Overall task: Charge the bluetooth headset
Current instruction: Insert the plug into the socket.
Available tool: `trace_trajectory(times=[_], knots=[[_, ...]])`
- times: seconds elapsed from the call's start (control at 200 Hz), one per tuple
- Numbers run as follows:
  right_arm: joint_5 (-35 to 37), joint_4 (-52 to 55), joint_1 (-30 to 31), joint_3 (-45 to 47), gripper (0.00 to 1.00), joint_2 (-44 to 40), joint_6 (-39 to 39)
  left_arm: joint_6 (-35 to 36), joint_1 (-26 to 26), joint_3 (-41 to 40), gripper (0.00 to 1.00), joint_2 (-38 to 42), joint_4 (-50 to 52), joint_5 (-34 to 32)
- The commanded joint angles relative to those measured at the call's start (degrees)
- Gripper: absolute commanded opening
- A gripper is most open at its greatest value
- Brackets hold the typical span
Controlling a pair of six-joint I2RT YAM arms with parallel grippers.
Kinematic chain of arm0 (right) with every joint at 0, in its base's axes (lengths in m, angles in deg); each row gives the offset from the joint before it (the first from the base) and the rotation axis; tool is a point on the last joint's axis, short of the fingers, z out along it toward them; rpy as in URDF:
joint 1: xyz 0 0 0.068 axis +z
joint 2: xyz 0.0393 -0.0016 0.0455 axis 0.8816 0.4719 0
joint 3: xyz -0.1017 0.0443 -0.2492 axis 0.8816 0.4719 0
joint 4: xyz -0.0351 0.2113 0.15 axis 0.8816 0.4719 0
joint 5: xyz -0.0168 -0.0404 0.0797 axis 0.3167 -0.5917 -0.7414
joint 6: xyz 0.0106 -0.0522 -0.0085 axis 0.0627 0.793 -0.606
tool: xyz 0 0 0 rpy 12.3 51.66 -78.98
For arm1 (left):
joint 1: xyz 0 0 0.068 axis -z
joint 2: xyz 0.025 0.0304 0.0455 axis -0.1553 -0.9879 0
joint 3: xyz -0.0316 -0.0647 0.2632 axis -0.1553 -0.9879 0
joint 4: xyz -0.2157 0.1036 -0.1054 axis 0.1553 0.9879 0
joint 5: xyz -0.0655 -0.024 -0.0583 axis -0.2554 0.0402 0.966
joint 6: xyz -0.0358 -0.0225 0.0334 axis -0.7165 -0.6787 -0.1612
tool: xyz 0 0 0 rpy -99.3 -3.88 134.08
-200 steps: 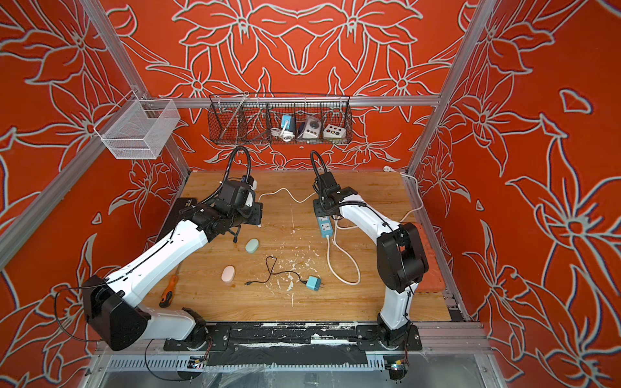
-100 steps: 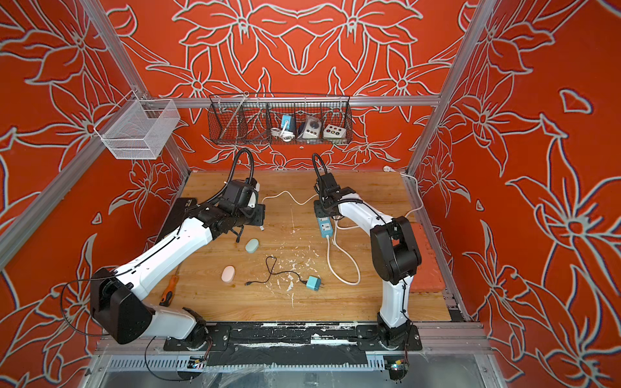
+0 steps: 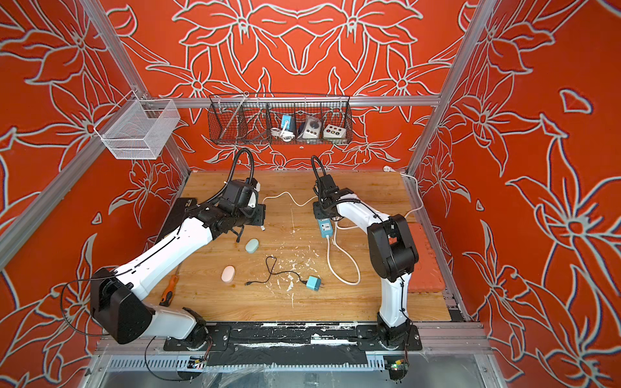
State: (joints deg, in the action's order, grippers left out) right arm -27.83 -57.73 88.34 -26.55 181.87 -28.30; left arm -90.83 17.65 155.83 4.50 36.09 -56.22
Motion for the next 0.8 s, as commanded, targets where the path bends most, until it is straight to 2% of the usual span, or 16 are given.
trace_trajectory(times=[0.0, 0.796], knots=[[0.52, 0.41, -0.30, -1.38, 0.13, 1.45, 1.07, -0.52, -0.39, -0.90, 0.00, 0.11, -0.76, 0.23], [2.54, 2.12, 1.60, 1.72, 0.12, 1.67, 2.01, -0.74, -0.57, -1.21, 0.00, 0.22, -0.83, 0.58]])
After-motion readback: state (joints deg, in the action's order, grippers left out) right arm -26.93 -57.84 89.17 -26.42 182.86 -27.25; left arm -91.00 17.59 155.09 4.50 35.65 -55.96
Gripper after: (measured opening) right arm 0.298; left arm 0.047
